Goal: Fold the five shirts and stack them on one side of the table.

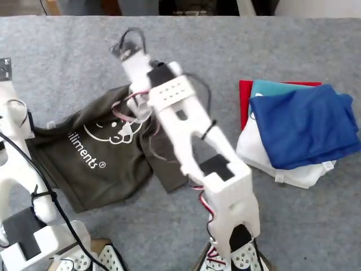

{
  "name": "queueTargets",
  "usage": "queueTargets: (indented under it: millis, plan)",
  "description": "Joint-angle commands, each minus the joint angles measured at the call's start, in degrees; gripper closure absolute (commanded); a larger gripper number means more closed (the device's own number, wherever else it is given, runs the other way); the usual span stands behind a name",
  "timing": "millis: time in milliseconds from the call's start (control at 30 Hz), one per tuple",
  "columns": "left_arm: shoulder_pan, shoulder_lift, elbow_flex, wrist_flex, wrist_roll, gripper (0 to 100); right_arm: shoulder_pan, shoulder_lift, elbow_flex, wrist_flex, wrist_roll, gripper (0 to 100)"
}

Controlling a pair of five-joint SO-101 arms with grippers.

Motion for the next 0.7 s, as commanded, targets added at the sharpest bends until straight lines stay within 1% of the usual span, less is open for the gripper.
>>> queueTargets:
  millis: [0, 67, 133, 167, 200, 267, 300, 333, 367, 400, 467, 500, 567, 600, 667]
  plan:
    - [-0.40, -0.62, 0.04, 1.85, -0.09, 97, -2.11, 2.86, 3.56, -3.96, -3.69, 71.3]
    - [-0.40, -0.62, 0.04, 2.02, -0.09, 97, -2.02, 6.11, 5.49, -5.71, -3.08, 69.5]
    - [-0.40, -0.62, -0.04, 1.76, -0.09, 97, -1.32, 8.57, 6.11, -5.80, -1.76, 71.1]
    - [-0.40, -0.62, -0.04, 2.02, -0.09, 97, -0.70, 9.19, 6.55, -5.63, -1.49, 74.3]
    - [-0.66, -0.62, 0.04, 2.11, -0.09, 97, -0.44, 9.36, 6.55, -4.57, -1.32, 79.8]
    - [-1.89, -0.62, 0.04, 2.20, -0.09, 97, -0.09, 9.36, 6.11, -2.02, -1.67, 97.0]
    - [-2.33, -0.62, 0.04, 2.20, -0.09, 97, 0.35, 9.36, 6.02, -0.70, -1.76, 98.6]
    - [-2.95, -0.62, 0.04, 2.20, -0.09, 97, 0.53, 9.36, 5.93, 1.49, -1.76, 94.9]
    - [-3.47, -0.62, 0.04, 2.20, -0.09, 97, 0.53, 9.36, 5.85, 4.04, -1.58, 95.4]
    - [-3.91, -0.62, 0.04, 2.20, -0.09, 97, 0.62, 9.36, 5.85, 6.59, -1.41, 98.1]
    - [-4.88, -0.62, 0.04, 2.20, -0.26, 97, 0.35, 9.36, 6.55, 12.75, -1.67, 98.0]
    - [-5.49, -0.62, 0.04, 2.20, -1.85, 97, 0.26, 9.36, 7.08, 16.09, -1.41, 98.3]
    - [-6.81, -0.62, -0.04, 3.87, -8.97, 97, 0.62, 9.19, 8.04, 20.66, -1.32, 98.4]
    - [-7.08, -0.62, -0.04, 5.01, -11.08, 97, 0.88, 8.57, 8.48, 22.59, -1.14, 98.4]
    - [-7.60, -0.62, -0.04, 6.42, -11.60, 97, 1.93, 5.76, 10.95, 23.82, 1.76, 98.4]
